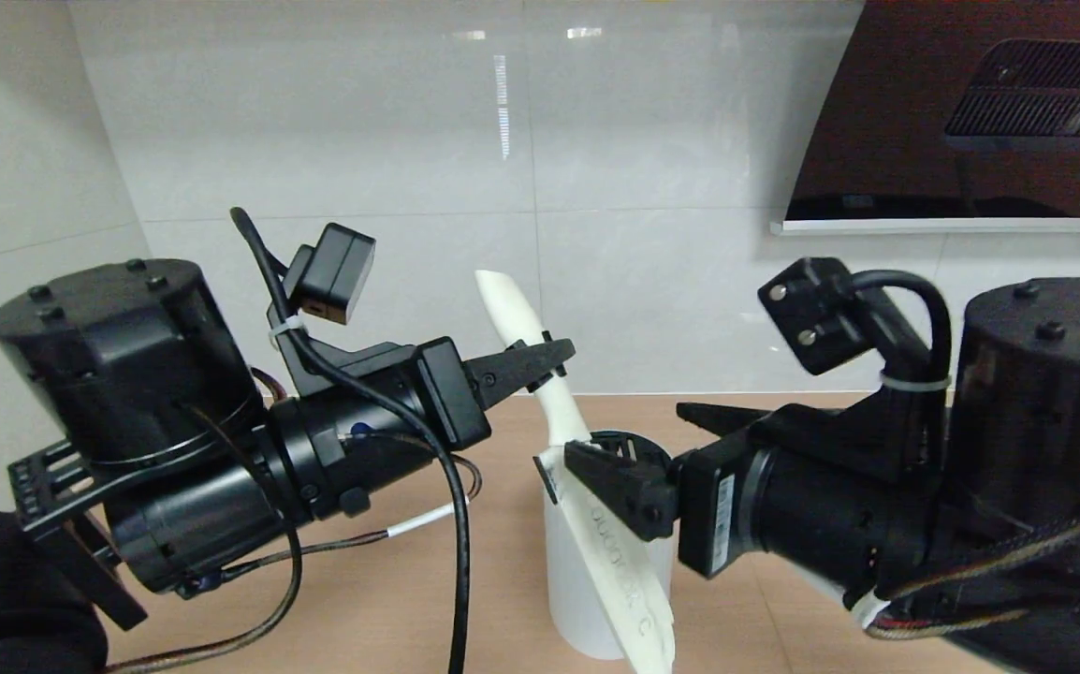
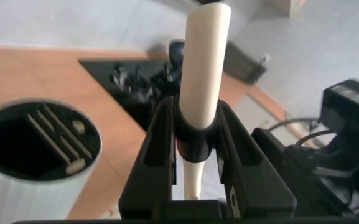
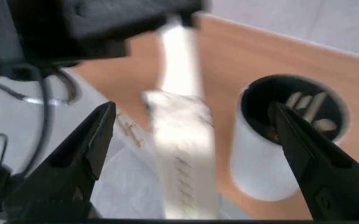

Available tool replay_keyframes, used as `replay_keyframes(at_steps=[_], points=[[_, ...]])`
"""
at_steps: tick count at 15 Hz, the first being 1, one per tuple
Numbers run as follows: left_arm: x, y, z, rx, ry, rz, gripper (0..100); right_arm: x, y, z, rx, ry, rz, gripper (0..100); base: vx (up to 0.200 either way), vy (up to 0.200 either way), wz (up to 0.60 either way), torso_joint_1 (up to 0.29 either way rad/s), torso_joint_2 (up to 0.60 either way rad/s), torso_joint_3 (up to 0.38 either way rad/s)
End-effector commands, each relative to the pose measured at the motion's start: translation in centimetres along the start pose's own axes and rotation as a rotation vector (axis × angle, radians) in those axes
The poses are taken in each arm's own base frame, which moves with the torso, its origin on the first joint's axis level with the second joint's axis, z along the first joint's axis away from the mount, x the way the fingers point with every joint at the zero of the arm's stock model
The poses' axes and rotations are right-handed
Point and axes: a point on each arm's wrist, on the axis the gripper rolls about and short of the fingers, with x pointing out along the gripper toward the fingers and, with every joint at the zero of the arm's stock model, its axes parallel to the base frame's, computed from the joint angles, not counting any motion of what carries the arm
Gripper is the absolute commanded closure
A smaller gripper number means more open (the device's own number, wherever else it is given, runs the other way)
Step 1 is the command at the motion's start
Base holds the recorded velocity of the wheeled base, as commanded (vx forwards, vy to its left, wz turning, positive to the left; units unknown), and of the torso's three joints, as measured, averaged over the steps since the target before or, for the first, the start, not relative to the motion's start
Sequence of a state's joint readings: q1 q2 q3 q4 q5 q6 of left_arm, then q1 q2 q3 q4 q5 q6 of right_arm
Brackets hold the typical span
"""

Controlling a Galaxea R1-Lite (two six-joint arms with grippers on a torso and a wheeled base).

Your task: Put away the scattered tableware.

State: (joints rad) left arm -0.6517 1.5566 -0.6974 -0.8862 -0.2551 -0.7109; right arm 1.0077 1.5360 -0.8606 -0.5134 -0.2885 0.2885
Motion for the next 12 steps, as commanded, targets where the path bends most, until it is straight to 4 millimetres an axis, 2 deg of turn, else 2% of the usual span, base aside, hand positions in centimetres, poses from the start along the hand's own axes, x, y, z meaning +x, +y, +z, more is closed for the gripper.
replay_keyframes(at_steps=[1, 3, 4, 5, 8, 12], points=[[0.0, -1.9, 3.3, 0.050, -0.084, 0.052, 100, -2.0, -2.7, 3.0, 0.013, -0.112, -0.071, 0, 0.000, 0.000, 0.00, 0.000, 0.00, 0.000], [1.1, -2.6, 6.0, 0.155, -0.147, 0.191, 100, -2.1, -5.1, 4.5, 0.011, -0.154, -0.171, 0, 0.000, 0.000, 0.00, 0.000, 0.00, 0.000], [1.4, -2.8, 6.4, 0.171, -0.161, 0.210, 100, -2.0, -5.6, 4.7, 0.012, -0.155, -0.191, 0, 0.000, 0.000, 0.00, 0.000, 0.00, 0.000], [2.6, -2.6, 7.1, 0.203, -0.219, 0.322, 100, -2.1, -6.4, 5.1, 0.015, -0.155, -0.224, 0, 0.000, 0.000, 0.00, 0.000, 0.00, 0.000], [5.1, -0.2, 5.3, 0.244, -0.223, 0.504, 100, -2.0, -6.5, 4.8, 0.012, -0.145, -0.222, 0, 0.000, 0.000, 0.00, 0.000, 0.00, 0.000], [7.4, -0.6, 3.0, 0.357, -0.309, 0.675, 100, -1.9, -6.8, 4.6, 0.011, -0.135, -0.233, 0, 0.000, 0.000, 0.00, 0.000, 0.00, 0.000]])
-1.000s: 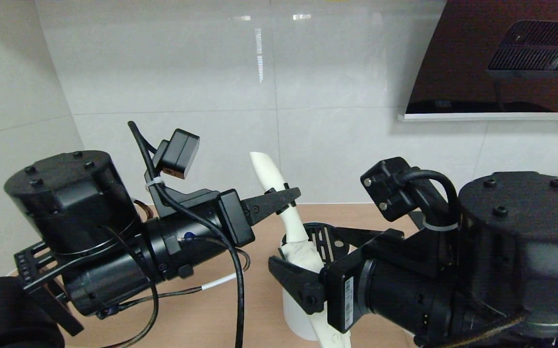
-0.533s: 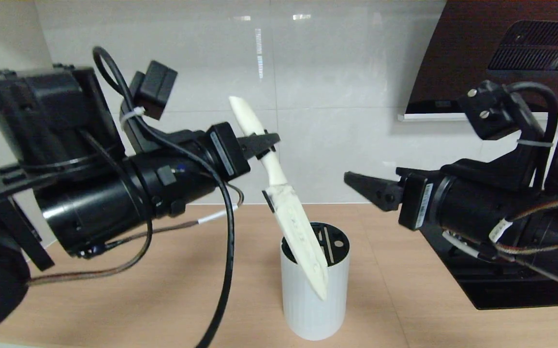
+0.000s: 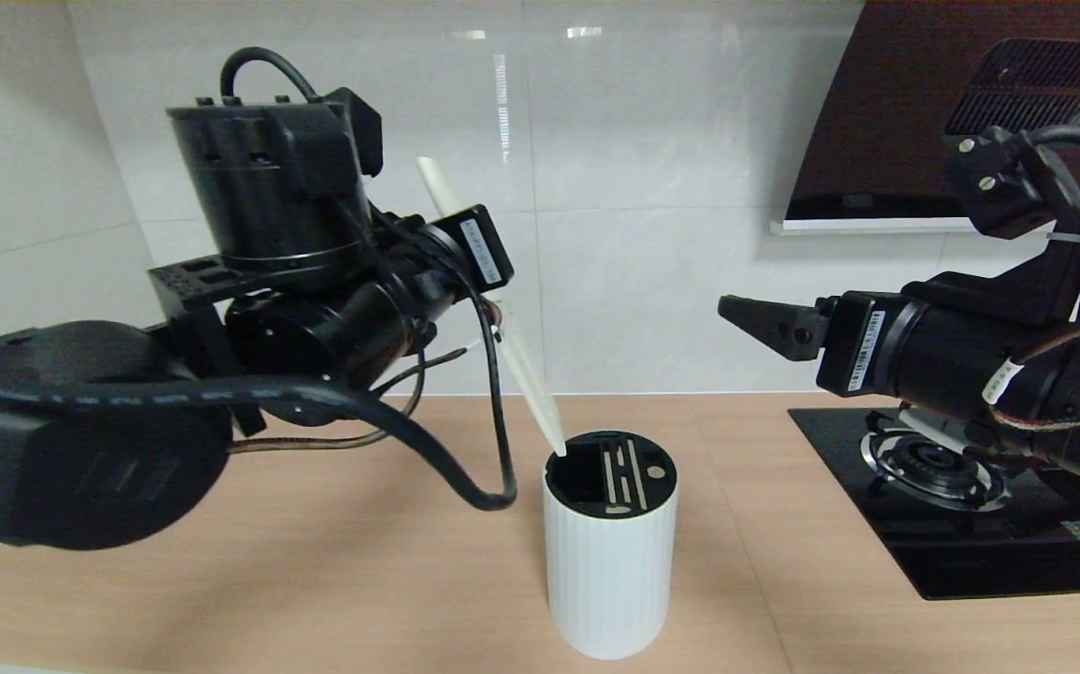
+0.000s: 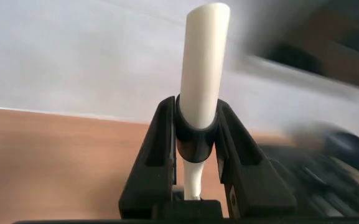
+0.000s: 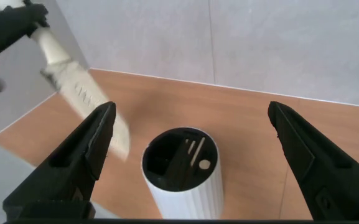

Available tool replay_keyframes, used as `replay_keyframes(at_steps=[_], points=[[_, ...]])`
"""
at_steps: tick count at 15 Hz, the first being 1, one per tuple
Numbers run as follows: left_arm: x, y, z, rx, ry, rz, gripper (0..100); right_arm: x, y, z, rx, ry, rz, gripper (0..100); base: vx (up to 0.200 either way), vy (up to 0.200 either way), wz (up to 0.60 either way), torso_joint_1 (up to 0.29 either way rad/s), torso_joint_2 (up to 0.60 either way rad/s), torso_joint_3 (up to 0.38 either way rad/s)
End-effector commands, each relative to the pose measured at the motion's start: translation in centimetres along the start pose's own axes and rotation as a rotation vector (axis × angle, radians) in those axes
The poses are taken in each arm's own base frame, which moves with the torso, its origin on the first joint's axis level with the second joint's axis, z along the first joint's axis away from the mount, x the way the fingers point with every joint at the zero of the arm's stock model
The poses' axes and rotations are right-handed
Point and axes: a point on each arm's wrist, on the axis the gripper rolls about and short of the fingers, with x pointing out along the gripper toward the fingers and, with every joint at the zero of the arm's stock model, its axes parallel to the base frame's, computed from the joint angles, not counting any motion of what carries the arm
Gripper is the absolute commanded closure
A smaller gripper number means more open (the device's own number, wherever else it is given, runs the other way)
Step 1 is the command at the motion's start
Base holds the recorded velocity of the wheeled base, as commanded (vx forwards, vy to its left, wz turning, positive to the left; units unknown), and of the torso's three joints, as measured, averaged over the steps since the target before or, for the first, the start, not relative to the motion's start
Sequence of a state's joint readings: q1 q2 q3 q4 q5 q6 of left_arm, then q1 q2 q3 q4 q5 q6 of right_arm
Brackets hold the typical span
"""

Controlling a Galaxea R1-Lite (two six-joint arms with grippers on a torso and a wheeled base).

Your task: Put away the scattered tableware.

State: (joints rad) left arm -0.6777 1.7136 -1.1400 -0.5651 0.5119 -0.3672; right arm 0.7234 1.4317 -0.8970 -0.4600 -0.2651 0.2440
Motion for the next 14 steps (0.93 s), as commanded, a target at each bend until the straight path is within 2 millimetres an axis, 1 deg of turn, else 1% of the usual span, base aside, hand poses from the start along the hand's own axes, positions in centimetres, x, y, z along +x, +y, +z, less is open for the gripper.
replay_keyframes(at_steps=[1, 2, 5, 6, 9, 10, 14], points=[[0.6, -1.2, -2.4, 0.050, 0.027, 0.018, 100, 0.2, 0.0, -0.2, -0.002, 0.007, -0.003, 0, 0.000, 0.000, 0.00, 0.000, 0.00, 0.000], [0.5, -1.7, -3.7, 0.077, 0.035, 0.029, 100, 0.3, -0.1, -0.5, -0.005, 0.016, -0.005, 0, 0.000, 0.000, 0.00, 0.000, 0.00, 0.000], [1.1, -2.1, -6.2, 0.127, 0.024, 0.011, 100, 0.4, 0.0, -0.6, -0.006, 0.022, -0.005, 0, 0.000, 0.000, 0.00, 0.000, 0.00, 0.000], [1.5, -2.1, -6.7, 0.142, 0.006, 0.016, 100, 0.5, -0.1, -0.7, -0.007, 0.024, -0.005, 0, 0.000, 0.000, 0.00, 0.000, 0.00, 0.000], [2.2, -2.3, -7.5, 0.158, -0.044, 0.036, 100, 0.6, 0.0, -0.7, -0.007, 0.026, -0.006, 0, 0.000, 0.000, 0.00, 0.000, 0.00, 0.000], [2.6, -2.3, -8.2, 0.167, -0.056, 0.037, 100, 0.6, 0.0, -0.7, -0.008, 0.026, -0.006, 0, 0.000, 0.000, 0.00, 0.000, 0.00, 0.000], [2.7, -2.5, -8.8, 0.171, -0.049, 0.033, 100, 0.6, -0.1, -0.7, -0.009, 0.026, -0.008, 0, 0.000, 0.000, 0.00, 0.000, 0.00, 0.000]])
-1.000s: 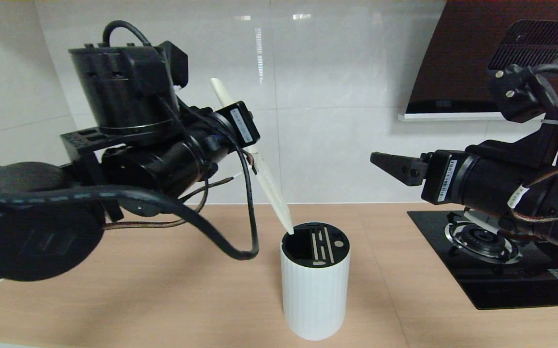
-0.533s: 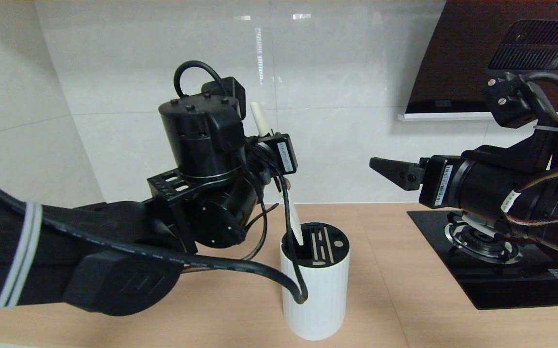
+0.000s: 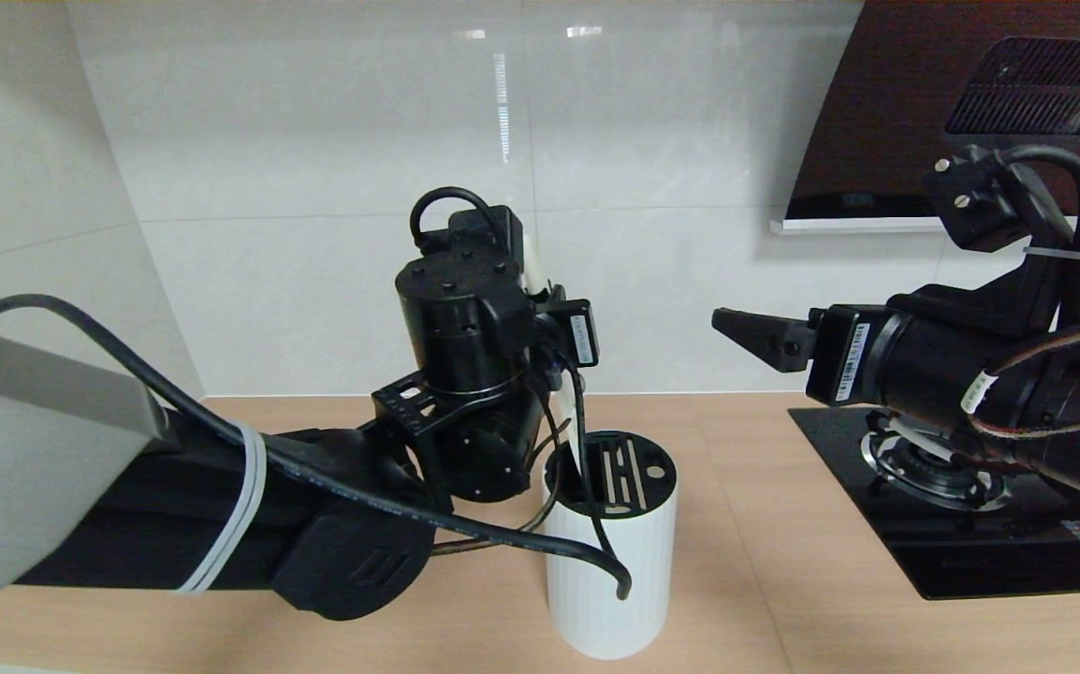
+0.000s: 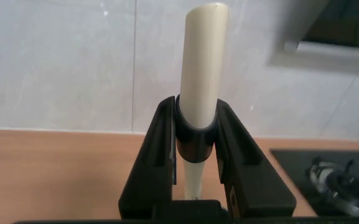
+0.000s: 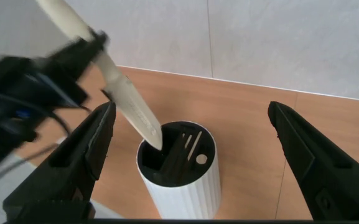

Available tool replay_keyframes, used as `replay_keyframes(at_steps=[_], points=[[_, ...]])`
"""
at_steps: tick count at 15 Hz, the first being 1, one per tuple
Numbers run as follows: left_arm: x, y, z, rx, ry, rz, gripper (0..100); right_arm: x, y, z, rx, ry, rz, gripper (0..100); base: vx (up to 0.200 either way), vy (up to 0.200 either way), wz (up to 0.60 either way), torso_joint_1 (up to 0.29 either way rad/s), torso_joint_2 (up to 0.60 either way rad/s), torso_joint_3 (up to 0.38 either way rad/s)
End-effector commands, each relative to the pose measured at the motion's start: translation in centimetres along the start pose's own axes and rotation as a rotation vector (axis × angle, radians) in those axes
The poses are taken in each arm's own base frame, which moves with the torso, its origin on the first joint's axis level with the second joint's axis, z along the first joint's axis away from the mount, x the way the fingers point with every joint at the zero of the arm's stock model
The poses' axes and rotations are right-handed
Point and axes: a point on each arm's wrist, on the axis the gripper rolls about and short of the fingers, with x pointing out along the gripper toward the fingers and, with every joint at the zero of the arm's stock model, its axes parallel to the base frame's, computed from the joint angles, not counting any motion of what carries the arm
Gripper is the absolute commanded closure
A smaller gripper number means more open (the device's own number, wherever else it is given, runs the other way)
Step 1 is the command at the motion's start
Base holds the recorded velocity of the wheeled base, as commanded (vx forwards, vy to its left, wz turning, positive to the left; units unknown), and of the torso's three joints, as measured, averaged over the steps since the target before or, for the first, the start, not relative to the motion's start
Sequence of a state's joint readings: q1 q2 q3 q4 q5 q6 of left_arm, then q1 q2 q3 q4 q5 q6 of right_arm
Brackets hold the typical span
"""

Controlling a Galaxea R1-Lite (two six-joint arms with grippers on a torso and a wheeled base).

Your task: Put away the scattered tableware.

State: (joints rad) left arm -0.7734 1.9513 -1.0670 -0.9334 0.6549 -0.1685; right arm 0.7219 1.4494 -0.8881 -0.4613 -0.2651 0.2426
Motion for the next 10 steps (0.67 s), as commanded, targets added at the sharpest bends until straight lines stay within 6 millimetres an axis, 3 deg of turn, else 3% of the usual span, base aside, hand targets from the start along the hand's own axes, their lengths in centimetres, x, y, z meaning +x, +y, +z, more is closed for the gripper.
replay_keyframes(at_steps=[1, 6, 10], points=[[0.1, -0.2, -0.6, 0.009, 0.013, -0.004, 100, 0.1, 0.0, -0.1, -0.001, 0.003, 0.000, 0, 0.000, 0.000, 0.00, 0.000, 0.00, 0.000], [-0.3, -0.7, -1.6, 0.026, 0.040, -0.016, 100, 0.0, 0.0, 0.0, -0.001, 0.001, 0.000, 0, 0.000, 0.000, 0.00, 0.000, 0.00, 0.000], [-0.3, -1.2, -3.8, 0.042, 0.088, -0.024, 100, 0.0, 0.0, 0.0, 0.000, -0.002, 0.001, 0, 0.000, 0.000, 0.00, 0.000, 0.00, 0.000]])
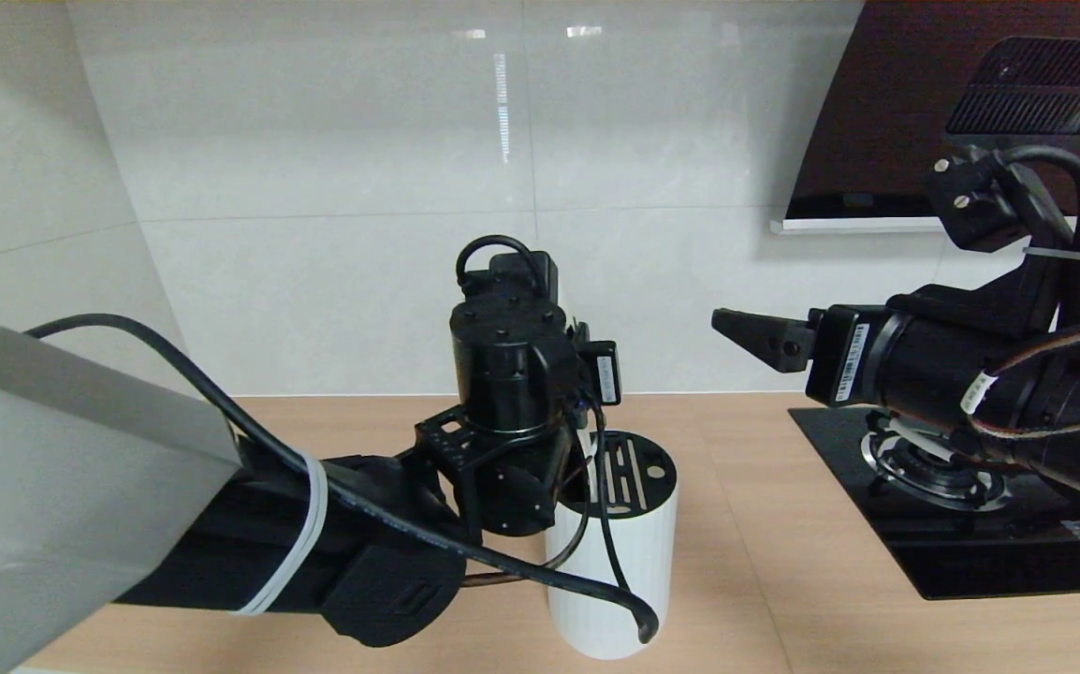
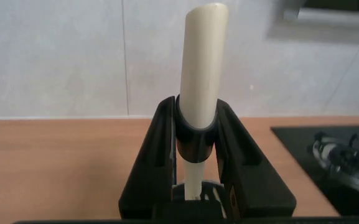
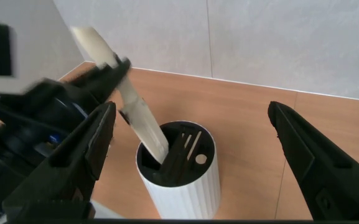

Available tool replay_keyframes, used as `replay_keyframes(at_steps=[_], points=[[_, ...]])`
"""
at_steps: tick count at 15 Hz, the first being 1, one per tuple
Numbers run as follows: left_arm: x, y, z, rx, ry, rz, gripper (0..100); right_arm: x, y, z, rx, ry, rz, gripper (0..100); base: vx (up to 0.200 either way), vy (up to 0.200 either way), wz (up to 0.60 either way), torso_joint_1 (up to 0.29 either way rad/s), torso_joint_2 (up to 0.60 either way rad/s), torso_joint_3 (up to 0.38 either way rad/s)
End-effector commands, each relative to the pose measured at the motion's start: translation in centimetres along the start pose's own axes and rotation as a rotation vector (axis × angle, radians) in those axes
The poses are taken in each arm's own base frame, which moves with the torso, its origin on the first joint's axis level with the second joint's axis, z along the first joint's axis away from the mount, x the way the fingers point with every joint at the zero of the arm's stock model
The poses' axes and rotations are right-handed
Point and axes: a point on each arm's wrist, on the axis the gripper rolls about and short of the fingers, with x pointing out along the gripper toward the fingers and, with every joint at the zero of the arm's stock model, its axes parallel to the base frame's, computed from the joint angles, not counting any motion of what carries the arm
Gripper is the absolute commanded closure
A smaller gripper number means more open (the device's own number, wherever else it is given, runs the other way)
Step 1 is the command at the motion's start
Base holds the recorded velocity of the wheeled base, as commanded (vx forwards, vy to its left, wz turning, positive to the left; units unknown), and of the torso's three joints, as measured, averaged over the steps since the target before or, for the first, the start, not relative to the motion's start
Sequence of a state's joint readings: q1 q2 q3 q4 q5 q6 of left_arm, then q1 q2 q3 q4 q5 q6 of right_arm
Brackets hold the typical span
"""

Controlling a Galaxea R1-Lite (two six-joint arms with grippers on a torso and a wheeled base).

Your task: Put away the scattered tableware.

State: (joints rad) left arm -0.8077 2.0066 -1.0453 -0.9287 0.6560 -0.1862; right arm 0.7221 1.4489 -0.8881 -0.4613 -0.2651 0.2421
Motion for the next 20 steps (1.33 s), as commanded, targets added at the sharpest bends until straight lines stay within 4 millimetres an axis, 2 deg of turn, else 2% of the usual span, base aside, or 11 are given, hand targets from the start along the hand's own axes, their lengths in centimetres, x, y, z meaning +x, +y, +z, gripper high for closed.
replay_keyframes(at_steps=[1, 7, 12, 20], points=[[-0.1, -0.3, -1.2, 0.017, 0.028, -0.006, 100, 0.0, 0.0, 0.0, 0.001, -0.001, 0.000, 0, 0.000, 0.000, 0.00, 0.000, 0.00, 0.000], [0.7, -0.8, -5.5, 0.045, 0.114, -0.001, 100, 0.0, 0.0, -0.2, -0.002, 0.008, 0.000, 0, 0.000, 0.000, 0.00, 0.000, 0.00, 0.000], [0.6, -0.7, -6.8, 0.063, 0.147, 0.004, 100, 0.1, 0.0, -0.3, -0.003, 0.012, -0.001, 0, 0.000, 0.000, 0.00, 0.000, 0.00, 0.000], [0.6, -0.7, -6.9, 0.059, 0.150, 0.003, 100, 0.1, 0.0, -0.3, -0.003, 0.011, 0.001, 0, 0.000, 0.000, 0.00, 0.000, 0.00, 0.000]])
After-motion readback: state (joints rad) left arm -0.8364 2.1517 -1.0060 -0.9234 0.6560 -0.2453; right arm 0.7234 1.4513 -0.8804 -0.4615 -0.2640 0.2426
